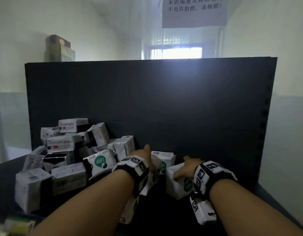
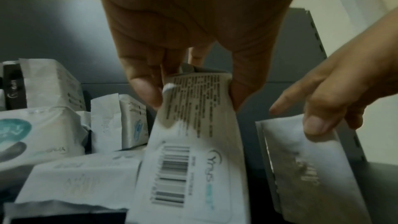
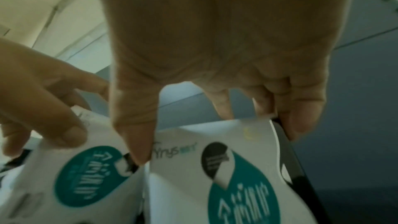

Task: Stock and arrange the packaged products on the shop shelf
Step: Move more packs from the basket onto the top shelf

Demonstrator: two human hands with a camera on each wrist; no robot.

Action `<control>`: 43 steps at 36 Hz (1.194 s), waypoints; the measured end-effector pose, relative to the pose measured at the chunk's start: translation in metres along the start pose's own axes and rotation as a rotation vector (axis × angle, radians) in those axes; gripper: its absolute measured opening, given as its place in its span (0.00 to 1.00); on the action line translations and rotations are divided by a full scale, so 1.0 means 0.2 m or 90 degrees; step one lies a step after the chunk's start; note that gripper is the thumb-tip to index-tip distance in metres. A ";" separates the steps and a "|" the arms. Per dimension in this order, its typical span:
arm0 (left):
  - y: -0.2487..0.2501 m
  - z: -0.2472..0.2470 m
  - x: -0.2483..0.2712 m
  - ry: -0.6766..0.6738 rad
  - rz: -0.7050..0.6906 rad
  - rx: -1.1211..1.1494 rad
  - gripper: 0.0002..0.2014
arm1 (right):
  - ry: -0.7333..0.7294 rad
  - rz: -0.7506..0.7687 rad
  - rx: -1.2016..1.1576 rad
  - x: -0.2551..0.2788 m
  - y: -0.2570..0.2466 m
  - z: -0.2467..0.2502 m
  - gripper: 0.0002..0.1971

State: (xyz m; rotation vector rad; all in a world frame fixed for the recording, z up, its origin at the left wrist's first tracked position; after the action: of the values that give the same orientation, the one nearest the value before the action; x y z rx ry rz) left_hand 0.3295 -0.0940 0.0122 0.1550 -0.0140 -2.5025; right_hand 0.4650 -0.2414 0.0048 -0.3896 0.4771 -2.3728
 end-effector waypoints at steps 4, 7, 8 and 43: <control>-0.07 0.13 0.15 0.046 0.010 0.036 0.33 | 0.041 -0.005 -0.022 0.21 -0.08 0.08 0.62; -0.18 0.25 0.29 0.061 0.027 0.052 0.29 | 0.083 -0.005 -0.049 0.37 -0.17 0.10 0.56; -0.23 0.28 0.34 0.058 0.033 0.070 0.27 | 0.100 -0.002 -0.049 0.42 -0.21 0.09 0.55; -1.88 -1.49 1.78 -0.413 0.220 0.224 0.11 | -0.444 0.002 0.138 1.09 -0.85 -2.44 0.47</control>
State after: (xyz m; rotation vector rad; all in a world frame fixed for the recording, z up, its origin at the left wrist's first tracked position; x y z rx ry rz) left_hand -0.1435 0.0066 -0.3392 -0.4805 -0.6855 -2.0821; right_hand 0.0177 -0.1536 -0.3226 -1.0503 -0.1029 -2.0746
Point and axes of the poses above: each hand's wrist, its own x-axis away from the middle knuckle, its own z-axis out of the back of the hand, y = z × x, the point moved 1 cm from there along -x, towards the middle knuckle, and after that the axes turned 9 degrees about -x, right-handed, at the moved point
